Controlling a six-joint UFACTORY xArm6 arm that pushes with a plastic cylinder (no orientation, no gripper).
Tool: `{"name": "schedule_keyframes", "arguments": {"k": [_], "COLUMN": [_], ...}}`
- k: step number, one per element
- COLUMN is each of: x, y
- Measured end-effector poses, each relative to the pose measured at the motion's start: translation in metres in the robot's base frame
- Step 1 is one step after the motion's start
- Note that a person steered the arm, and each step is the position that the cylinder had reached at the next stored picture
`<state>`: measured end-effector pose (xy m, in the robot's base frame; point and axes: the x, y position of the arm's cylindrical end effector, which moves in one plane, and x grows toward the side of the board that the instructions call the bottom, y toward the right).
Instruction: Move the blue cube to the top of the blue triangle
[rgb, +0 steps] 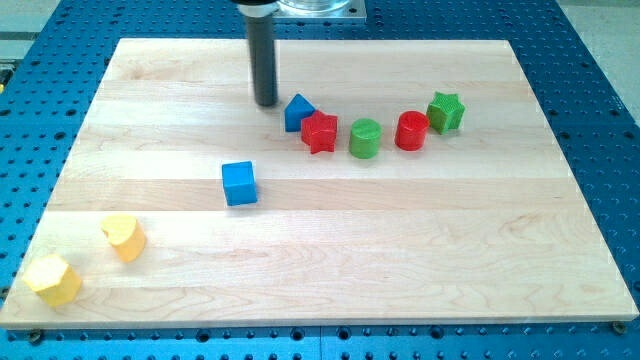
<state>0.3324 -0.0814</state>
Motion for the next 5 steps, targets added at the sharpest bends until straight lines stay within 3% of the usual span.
{"name": "schedule_keyframes", "arguments": {"k": [1, 2, 3, 4, 5], "x": [0.085, 0.107, 0.172, 0.153, 0.119], "y": [0.027, 0.079, 0.041, -0.028, -0.057]}}
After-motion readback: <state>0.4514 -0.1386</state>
